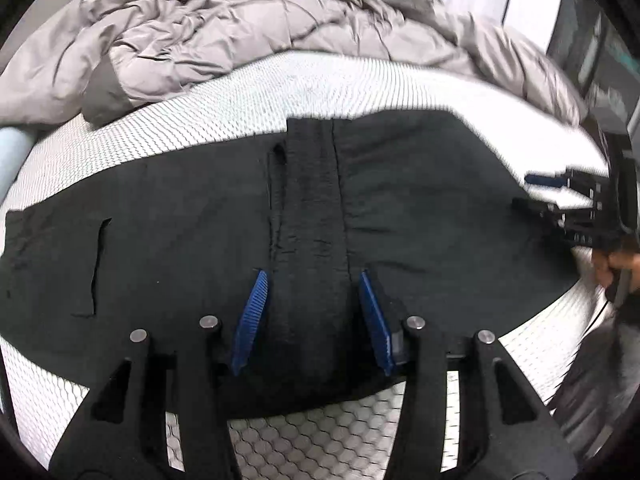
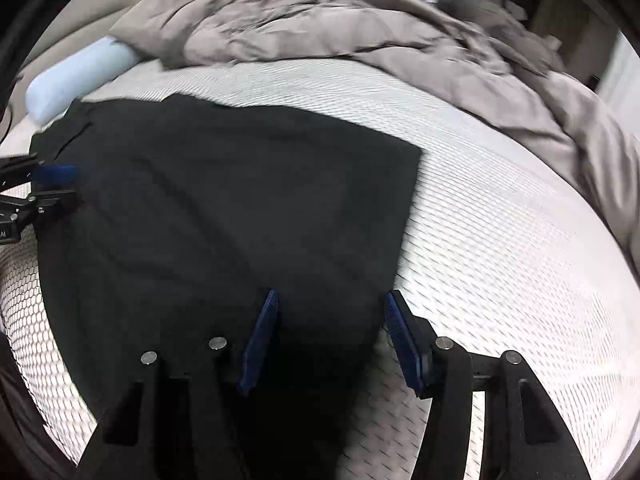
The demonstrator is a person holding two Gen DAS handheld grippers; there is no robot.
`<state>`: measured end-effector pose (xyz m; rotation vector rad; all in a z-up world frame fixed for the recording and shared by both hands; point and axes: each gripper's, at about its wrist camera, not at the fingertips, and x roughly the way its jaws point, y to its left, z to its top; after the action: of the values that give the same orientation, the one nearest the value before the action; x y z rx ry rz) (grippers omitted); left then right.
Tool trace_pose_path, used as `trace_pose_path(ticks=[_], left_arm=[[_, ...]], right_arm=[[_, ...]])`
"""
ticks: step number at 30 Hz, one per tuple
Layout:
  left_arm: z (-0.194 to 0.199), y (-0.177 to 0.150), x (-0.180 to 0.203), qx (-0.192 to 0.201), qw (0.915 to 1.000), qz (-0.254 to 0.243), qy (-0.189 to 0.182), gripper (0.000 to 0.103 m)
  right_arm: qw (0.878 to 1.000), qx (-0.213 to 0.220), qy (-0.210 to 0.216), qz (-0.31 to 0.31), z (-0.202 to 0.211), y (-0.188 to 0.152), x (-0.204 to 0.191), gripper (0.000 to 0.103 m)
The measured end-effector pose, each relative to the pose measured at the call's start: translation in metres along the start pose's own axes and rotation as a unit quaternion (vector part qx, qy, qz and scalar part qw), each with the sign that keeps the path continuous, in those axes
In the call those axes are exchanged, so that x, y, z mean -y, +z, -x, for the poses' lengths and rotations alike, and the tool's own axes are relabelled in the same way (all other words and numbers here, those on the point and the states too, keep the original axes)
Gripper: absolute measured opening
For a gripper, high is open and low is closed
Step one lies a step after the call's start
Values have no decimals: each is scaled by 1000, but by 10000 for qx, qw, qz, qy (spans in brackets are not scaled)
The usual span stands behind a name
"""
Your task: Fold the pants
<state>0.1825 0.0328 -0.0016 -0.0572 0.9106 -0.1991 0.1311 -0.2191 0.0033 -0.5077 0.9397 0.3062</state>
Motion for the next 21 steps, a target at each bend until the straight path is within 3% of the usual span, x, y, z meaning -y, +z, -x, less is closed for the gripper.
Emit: trace_pose_path(ticks=[3,5,7,9,11,16,19,21], left_arm=[[17,4,18,346,9988,-113,-326,44],[11,3,38,80,9967,-390,-705,47],[-5,1,48,-238,9945,-513,-886,47],[-18,-7,53,-521,9934,-701,-749,47],[-20,-15,51,-499,9923,-882,-710,47],[-10,-33,44,-494,9908,-1043,-711,47],[-8,-37,45,-504,9899,-1142,-677,47],[-3,-33,48,-568,9892,-1193,-635,47]], right_arm=[[9962,448,732,-177,26,0,-8,56],[9935,335,1085,58,23,0,-31,58],[9939,109,1037,351,11,0,-51,58],[9938,-77,927,603,-3,-2,-67,58],[9926,-124,824,885,-9,-3,-70,59],[9955,-255,556,729,3,-15,-27,61],[9980,-328,306,440,9,-33,11,78],[9990,-274,334,101,15,-47,31,78]])
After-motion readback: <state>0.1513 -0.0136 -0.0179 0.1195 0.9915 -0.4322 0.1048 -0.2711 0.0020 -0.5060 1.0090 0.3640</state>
